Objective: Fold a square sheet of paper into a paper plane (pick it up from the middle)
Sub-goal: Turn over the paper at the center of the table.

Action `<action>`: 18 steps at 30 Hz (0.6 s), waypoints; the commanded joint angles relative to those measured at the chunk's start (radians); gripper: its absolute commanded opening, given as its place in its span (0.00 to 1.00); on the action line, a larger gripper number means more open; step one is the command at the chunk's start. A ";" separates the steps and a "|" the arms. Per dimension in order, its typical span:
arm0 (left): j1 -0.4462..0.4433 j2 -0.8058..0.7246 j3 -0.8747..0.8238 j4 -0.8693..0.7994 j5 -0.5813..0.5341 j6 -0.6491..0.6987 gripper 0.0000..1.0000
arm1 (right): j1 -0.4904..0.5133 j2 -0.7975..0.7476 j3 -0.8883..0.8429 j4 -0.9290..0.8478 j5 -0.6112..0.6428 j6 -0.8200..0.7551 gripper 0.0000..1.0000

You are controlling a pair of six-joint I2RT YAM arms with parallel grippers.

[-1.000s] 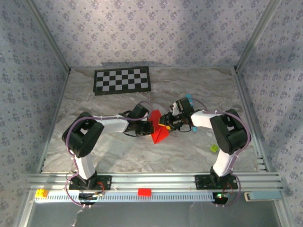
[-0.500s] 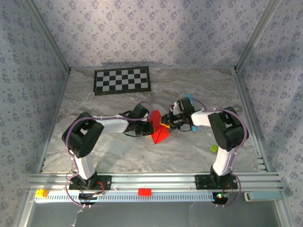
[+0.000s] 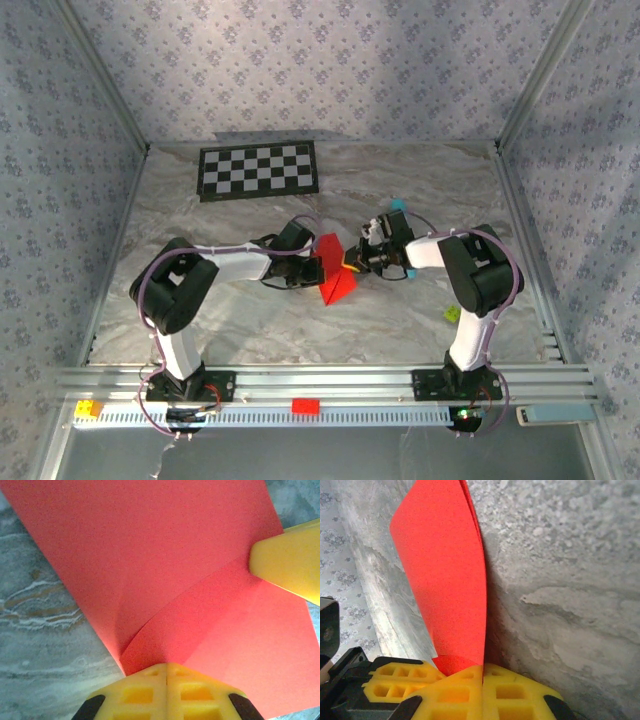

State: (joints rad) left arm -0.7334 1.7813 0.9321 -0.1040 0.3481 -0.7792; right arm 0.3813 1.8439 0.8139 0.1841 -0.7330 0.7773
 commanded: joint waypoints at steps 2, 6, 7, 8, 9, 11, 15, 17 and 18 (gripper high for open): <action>-0.008 -0.095 0.012 -0.032 0.000 -0.013 0.14 | -0.015 -0.069 -0.022 0.001 0.001 -0.018 0.03; -0.008 -0.168 0.019 -0.057 -0.050 -0.012 0.23 | -0.019 -0.153 -0.012 -0.093 0.065 -0.080 0.02; -0.008 -0.189 0.016 -0.065 -0.069 -0.012 0.26 | -0.018 -0.176 -0.007 -0.132 0.092 -0.101 0.02; -0.008 -0.210 0.010 -0.073 -0.093 -0.013 0.27 | -0.018 -0.202 0.001 -0.174 0.124 -0.124 0.02; -0.008 -0.227 0.005 -0.081 -0.114 -0.013 0.28 | -0.016 -0.223 0.009 -0.208 0.150 -0.141 0.02; -0.007 -0.271 -0.012 -0.097 -0.170 -0.019 0.30 | -0.012 -0.271 0.029 -0.297 0.220 -0.197 0.02; 0.001 -0.353 -0.056 -0.105 -0.257 -0.036 0.33 | -0.003 -0.350 0.067 -0.428 0.331 -0.270 0.02; 0.009 -0.395 -0.083 -0.104 -0.297 -0.050 0.33 | 0.006 -0.380 0.093 -0.494 0.391 -0.303 0.02; 0.014 -0.410 -0.097 -0.102 -0.310 -0.058 0.33 | 0.013 -0.390 0.106 -0.519 0.417 -0.317 0.02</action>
State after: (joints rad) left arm -0.7311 1.4155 0.8692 -0.1715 0.1268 -0.8127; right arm 0.3779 1.4933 0.8715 -0.1799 -0.4412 0.5495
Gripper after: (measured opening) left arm 0.329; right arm 0.051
